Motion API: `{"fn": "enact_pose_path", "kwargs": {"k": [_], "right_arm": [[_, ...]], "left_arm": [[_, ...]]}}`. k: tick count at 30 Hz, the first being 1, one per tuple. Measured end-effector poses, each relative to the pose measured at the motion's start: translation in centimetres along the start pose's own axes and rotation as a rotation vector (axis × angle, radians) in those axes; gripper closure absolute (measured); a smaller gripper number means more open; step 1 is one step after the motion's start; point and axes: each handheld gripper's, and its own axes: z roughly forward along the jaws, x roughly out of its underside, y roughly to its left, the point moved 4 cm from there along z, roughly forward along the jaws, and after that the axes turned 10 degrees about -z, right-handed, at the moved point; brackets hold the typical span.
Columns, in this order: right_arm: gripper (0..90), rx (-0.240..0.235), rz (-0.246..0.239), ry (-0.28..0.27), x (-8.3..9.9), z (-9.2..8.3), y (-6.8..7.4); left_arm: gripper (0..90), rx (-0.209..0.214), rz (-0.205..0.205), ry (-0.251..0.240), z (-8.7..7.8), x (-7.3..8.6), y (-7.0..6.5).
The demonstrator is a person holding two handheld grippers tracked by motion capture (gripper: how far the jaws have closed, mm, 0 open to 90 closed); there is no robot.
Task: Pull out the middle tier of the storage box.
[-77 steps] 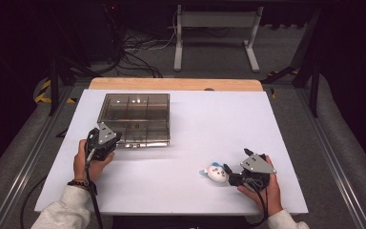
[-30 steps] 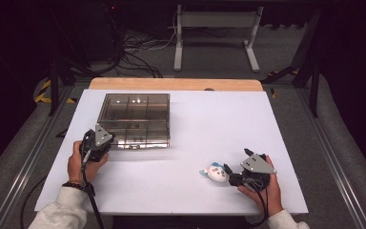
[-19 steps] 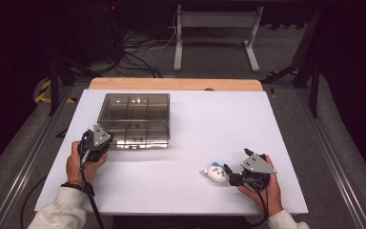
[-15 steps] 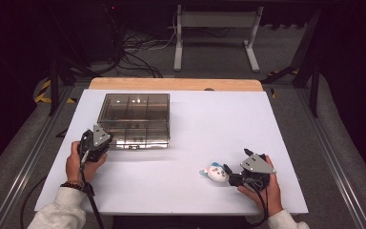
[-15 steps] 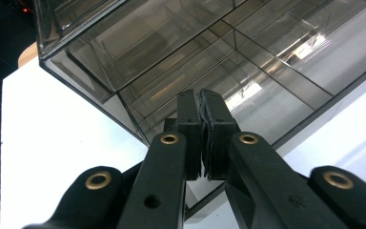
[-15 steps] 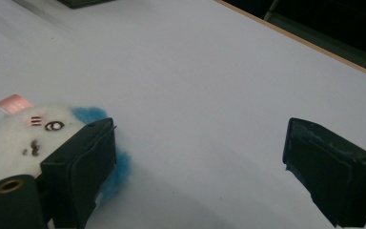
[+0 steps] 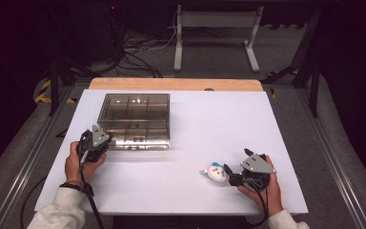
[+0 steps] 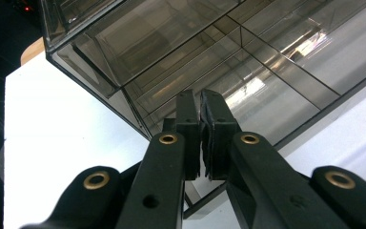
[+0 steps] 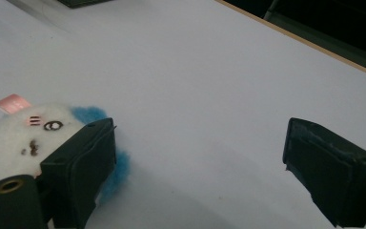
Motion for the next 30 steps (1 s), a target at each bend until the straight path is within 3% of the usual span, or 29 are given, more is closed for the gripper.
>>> {"fn": "enact_pose_path", "kwargs": {"k": [15,30], "right_arm": [[11.7,0.003,-0.001,-0.002,0.0,0.0,0.0],[11.7,0.006,0.000,-0.003,0.0,-0.1,-0.1]], "left_arm": [[86.3,-0.005,0.002,0.000,-0.1,0.0,0.0],[84.2,0.060,0.045,-0.075,-1.4,-1.0,-2.1]]}}
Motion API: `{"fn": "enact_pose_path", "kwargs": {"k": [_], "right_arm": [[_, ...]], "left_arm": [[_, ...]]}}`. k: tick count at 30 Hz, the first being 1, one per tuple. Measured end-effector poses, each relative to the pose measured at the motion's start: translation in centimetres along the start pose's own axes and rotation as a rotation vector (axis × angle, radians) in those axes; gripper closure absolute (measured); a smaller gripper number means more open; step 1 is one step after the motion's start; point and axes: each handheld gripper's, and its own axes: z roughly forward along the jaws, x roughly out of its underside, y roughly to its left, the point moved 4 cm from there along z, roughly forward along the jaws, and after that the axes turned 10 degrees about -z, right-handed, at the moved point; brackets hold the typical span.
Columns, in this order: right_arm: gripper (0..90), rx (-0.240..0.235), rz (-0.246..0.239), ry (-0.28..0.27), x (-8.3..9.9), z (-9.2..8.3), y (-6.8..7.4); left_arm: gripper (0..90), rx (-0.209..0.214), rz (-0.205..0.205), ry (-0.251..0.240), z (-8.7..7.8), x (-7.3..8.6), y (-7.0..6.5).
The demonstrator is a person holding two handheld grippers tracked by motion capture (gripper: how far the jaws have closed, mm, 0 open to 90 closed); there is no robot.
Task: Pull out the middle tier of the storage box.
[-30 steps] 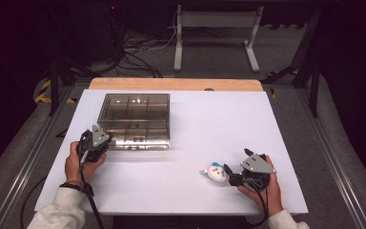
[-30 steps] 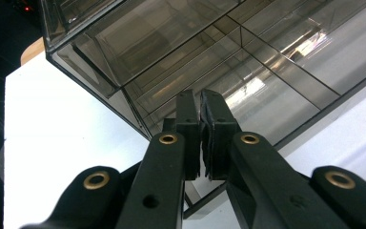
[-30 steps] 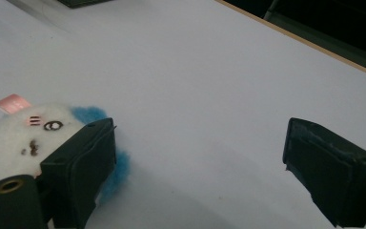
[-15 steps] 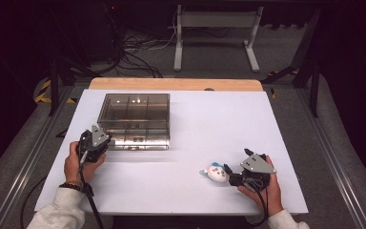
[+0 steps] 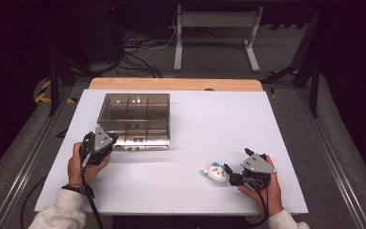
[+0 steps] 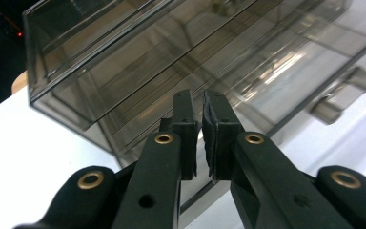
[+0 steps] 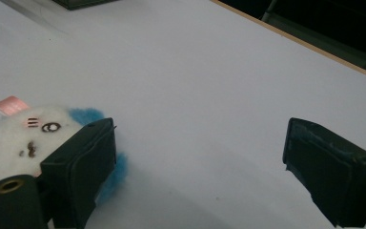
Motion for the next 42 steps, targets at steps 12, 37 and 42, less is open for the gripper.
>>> {"fn": "enact_pose_path", "kwargs": {"k": [12,37,42], "right_arm": [[11.7,0.005,0.005,-0.002,0.0,-0.1,-0.1],[11.7,0.007,0.015,-0.013,-0.1,-0.3,-0.2],[11.5,-0.004,0.031,-0.027,-0.2,-0.4,-0.3]], "left_arm": [[72.7,0.044,0.013,-0.050,-0.7,-0.7,-1.5],[27.2,0.162,0.053,-0.169,-2.0,-0.9,-5.0],[19.8,0.163,0.069,-0.177,-2.2,-0.5,-5.6]]}}
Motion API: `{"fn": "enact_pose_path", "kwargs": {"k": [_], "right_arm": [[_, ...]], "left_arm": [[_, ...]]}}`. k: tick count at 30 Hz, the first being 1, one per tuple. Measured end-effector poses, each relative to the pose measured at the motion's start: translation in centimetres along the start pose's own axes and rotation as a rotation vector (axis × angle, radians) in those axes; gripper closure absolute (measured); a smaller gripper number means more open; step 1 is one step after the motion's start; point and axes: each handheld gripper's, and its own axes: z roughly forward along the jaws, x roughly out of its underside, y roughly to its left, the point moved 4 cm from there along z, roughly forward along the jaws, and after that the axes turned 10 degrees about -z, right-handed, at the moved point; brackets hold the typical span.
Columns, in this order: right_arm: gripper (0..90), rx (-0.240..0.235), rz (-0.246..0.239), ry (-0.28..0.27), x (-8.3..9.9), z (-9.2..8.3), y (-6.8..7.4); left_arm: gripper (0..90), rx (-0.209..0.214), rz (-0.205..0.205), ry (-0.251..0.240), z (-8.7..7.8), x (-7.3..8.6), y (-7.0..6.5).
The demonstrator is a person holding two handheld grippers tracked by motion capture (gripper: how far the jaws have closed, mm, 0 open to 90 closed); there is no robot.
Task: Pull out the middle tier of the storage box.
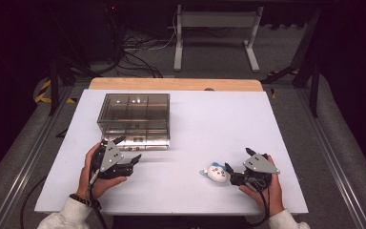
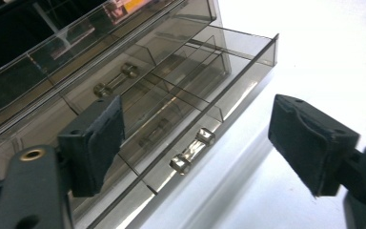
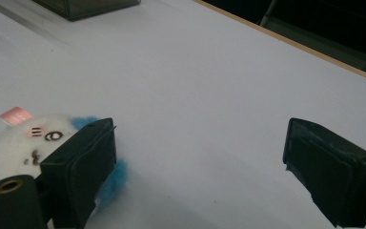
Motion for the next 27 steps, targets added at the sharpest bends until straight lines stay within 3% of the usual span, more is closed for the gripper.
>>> {"fn": "enact_pose_path", "kwargs": {"k": [8,24,27], "right_arm": [[9.9,-0.016,0.025,-0.013,-0.1,-0.1,-0.1],[7.9,-0.120,0.018,-0.032,-0.5,-0.1,1.1],[8.7,-0.162,0.030,-0.029,-0.6,0.0,1.4]], "left_arm": [[15.5,0.024,0.004,-0.032,-0.5,0.4,-0.7],[13.4,0.084,-0.024,-0.042,-1.7,2.2,-1.3],[13.4,0.093,-0.033,-0.029,-2.0,2.7,-1.6]]}}
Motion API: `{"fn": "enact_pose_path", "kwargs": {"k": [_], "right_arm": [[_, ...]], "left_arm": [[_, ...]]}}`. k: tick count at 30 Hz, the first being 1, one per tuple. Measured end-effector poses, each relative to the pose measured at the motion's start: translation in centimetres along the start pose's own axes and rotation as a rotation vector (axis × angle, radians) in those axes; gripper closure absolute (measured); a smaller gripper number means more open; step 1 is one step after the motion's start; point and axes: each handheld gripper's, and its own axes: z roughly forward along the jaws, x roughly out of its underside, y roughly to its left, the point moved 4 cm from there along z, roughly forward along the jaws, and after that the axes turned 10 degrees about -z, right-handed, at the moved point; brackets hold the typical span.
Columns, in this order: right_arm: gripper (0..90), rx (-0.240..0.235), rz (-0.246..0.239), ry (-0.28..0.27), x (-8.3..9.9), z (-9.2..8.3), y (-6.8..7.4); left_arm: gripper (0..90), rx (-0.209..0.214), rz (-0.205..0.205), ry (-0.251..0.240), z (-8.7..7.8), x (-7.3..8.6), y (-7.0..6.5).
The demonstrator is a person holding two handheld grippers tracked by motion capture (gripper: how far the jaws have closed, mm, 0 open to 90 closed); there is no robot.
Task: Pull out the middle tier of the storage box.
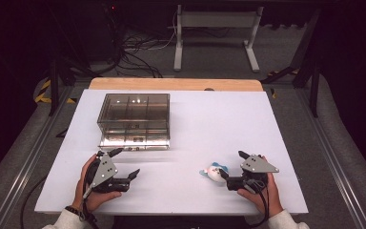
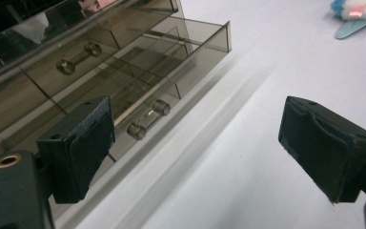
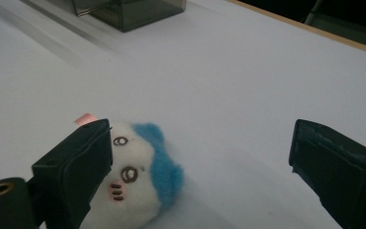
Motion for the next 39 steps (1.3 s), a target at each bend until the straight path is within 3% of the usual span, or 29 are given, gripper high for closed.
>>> {"fn": "enact_pose_path", "kwargs": {"k": [3,11,29,39], "right_arm": [[10.1,-0.028,-0.009,0.004,0.0,0.1,0.3],[16.2,-0.160,-0.041,0.041,0.0,0.7,1.4],[26.2,-0.225,-0.058,0.091,0.2,1.4,1.7],[32.5,-0.237,-0.065,0.108,0.2,1.5,1.9]], "left_arm": [[13.4,0.005,-0.002,0.003,0.0,0.2,-0.1],[13.4,0.024,0.006,0.018,0.5,0.3,-0.4],[13.5,0.026,0.005,0.030,0.6,0.5,-0.3],[13.5,0.028,0.009,0.041,0.6,0.7,-0.4]]}}
